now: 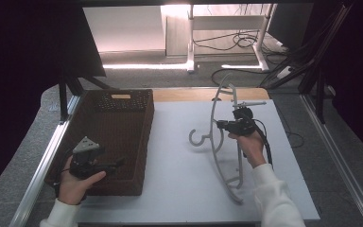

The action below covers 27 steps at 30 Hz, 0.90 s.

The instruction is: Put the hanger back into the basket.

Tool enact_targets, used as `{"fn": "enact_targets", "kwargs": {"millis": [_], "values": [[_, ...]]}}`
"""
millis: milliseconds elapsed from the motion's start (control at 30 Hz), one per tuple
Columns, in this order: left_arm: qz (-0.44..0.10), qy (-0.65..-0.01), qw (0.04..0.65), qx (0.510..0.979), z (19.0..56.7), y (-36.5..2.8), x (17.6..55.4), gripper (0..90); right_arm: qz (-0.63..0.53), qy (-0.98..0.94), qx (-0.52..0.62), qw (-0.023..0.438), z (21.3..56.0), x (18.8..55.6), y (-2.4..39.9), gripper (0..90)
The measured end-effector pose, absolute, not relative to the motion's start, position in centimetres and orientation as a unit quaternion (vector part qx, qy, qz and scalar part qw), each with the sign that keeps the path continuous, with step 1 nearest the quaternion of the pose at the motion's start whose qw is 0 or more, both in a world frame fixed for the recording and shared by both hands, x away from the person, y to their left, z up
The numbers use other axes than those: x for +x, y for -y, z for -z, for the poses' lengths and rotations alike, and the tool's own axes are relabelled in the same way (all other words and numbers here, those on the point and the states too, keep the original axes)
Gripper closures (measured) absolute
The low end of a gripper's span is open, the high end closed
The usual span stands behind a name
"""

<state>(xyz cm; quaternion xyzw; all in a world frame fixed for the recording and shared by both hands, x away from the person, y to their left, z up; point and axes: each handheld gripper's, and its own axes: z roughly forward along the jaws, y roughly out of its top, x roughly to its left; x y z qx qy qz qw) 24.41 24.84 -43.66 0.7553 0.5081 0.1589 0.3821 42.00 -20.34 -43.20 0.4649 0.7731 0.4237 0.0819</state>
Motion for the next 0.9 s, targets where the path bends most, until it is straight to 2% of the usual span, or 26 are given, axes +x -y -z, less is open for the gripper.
{"fn": "enact_targets", "kwargs": {"millis": [900], "values": [[-0.160,-0.492,0.405,0.754,42.5,-23.4,24.2,15.9,-0.581,-0.687,0.436,-0.013,39.6,40.6,22.2,85.9]]}}
